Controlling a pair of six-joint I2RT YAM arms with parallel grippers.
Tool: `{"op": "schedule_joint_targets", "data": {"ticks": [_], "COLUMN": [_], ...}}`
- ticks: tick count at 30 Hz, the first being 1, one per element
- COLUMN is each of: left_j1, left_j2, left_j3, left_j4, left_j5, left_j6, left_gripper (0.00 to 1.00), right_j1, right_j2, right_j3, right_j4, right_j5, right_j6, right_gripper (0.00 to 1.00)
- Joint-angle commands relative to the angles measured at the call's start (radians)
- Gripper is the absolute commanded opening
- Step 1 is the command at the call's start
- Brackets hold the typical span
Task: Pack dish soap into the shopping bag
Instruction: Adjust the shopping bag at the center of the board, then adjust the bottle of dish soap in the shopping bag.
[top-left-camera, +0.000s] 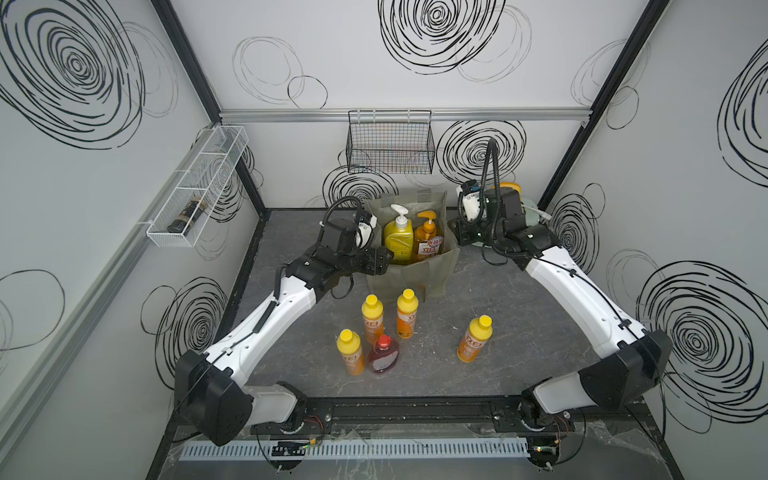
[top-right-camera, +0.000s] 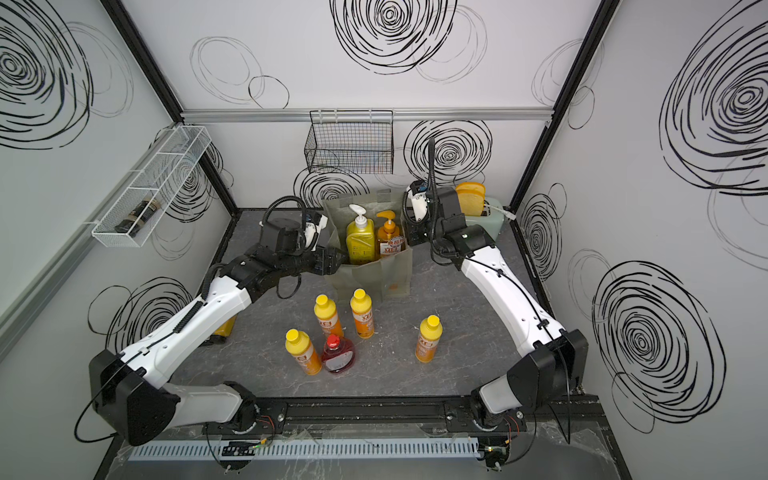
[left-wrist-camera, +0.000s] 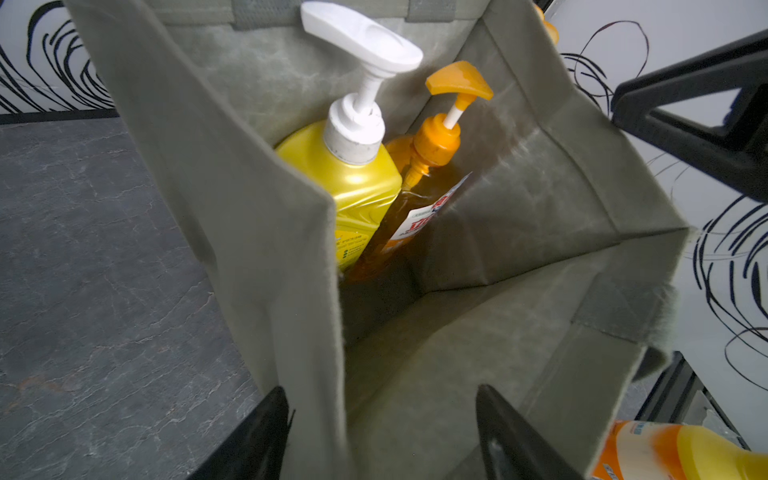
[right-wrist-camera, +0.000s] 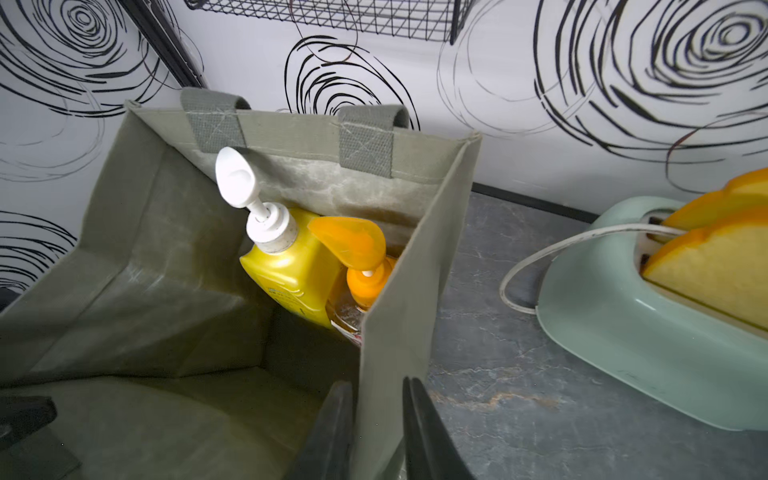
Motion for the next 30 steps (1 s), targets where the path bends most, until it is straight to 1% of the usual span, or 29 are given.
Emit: {"op": "schedule_joint_targets", "data": {"ticks": [1,5,9,11,15,21,26,30], "left_j1": [-0.031,-0.072,-0.107,-0.115,-0.129,-0.135,-0.137,-0.140], "left_j2": [-0.038,-0.047,-0.040,-0.039,-0.040,-0.049,-0.056,-0.055], "left_j3": [-0.020,-0.045,-0.062,-0.073,-0.089,-0.091,-0.095,-0.109], "left_j4": [0.034,0.038,0.044,0.056,0.085,0.095,0.101,0.115], "left_j5": [-0.056,-0.095,-0.132,-0.138,-0.141,-0.138,-0.129,-0.124], "left_j6": [0.007,0.012,0.022,0.024,0.025,0.029,0.030,0.028], "left_gripper": [0.79,0.82,0.84,0.84,0.84,0.84,0.85,0.85], "right_j1": [0.015,0.063,0.159,0.189,0.209,0.198,0.131,0.086], "right_j2": [-0.034,-0.039,-0.030,-0.013,0.076,0.131,0.149,0.180], "right_j3": [-0.001,0.071,0.179,0.199,0.219,0.110,0.019,0.014], "right_j4": [-0.013,-0.067,-0.073,-0.050,-0.057,-0.021,0.010,0.038], "right_j5": [0.025,0.066,0.110,0.107,0.097,0.106,0.103,0.101], "right_j6": [-0.024,-0.025,-0.009,0.002,0.028,0.074,0.096,0.098], "right_gripper": [0.34,0.36,0.37,0.37,0.36,0.34,0.33,0.35]}}
